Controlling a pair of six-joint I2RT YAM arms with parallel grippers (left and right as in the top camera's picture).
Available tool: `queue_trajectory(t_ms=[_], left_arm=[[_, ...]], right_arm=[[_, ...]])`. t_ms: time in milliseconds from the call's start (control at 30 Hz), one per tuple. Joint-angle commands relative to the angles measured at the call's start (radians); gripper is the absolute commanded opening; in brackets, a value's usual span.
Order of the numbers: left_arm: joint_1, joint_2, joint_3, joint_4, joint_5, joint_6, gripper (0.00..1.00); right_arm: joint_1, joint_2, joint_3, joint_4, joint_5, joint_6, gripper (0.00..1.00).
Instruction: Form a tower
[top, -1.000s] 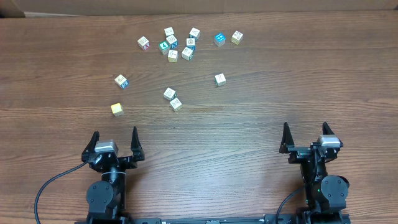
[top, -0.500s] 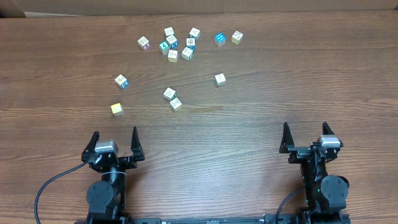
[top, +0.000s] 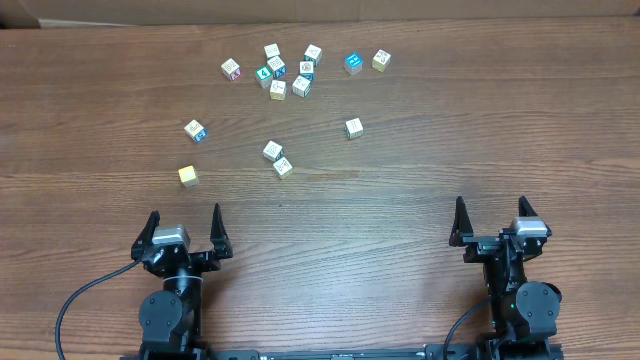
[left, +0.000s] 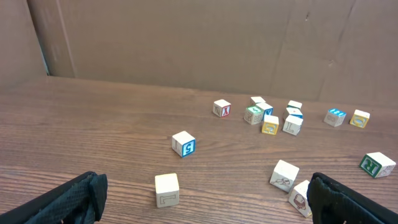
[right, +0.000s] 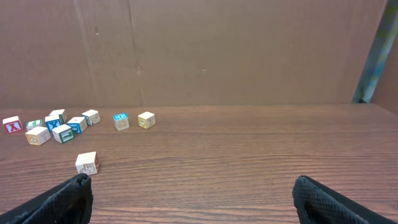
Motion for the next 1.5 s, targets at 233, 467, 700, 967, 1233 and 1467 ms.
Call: queue_trajectory(t_ms=[233, 467, 700, 967, 1233, 1467], left_arm=[[0.006, -0.006, -0.004, 0.000, 0.002, 0.026, 0.99], [0.005, -0.006, -0.002, 0.075, 0.035, 0.026, 1.00], [0.005, -0.006, 0.127, 0.052, 0.195, 0.026, 1.00], [0.005, 0.067, 0.467, -0.163, 0.234, 0.026, 1.00], [0.005, 0.465, 0.989, -0.469, 0.270, 0.081, 1.00], [0.005, 0.985, 1.588, -0.863, 0.283, 0.154, 0.99]], right_arm=[[-0.003, -0.012, -0.011, 0.004, -0.004, -0.002, 1.00], [-0.003, -0.012, -0.011, 0.004, -0.004, -0.002, 1.00], [-0.003, -0.012, -0.011, 0.004, -0.004, -0.002, 1.00], [-0.003, -0.012, -0.011, 0.004, -0.004, -0.002, 1.00], [-0.003, -0.012, -0.011, 0.004, -0.004, -0.002, 1.00], [-0.003, -0.012, -0.011, 0.004, -0.004, -0.002, 1.00]])
